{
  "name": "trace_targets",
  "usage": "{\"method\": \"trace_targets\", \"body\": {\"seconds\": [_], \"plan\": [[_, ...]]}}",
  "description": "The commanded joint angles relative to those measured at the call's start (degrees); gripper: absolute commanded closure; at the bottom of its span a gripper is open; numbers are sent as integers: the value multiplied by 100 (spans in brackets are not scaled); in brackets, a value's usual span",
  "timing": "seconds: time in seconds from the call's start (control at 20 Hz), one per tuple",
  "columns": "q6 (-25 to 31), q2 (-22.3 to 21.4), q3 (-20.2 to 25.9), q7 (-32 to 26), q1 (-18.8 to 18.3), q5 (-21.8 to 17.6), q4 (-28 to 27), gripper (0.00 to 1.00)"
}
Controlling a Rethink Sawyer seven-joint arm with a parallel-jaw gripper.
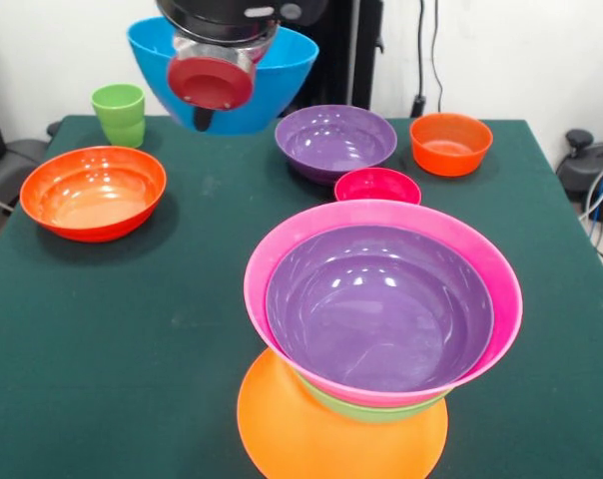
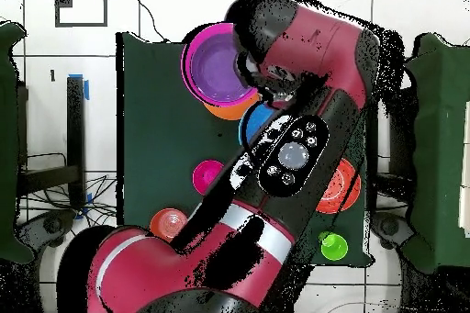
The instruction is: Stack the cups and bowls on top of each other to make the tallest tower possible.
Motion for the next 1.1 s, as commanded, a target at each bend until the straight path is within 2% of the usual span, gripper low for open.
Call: {"method": "trace_targets", "body": {"seconds": [0.05, 0.35, 0.65, 0.85, 1.1], "plan": [[689, 171, 428, 257, -195, -129, -700, 100], [1259, 569, 232, 595, -456, 91, -1693, 100], [1577, 932, -30, 829, -693, 401, -2471, 100], [1862, 1214, -362, 1227, -837, 842, -3027, 100], [1783, 1482, -741, 1587, -874, 1329, -3272, 100]]}}
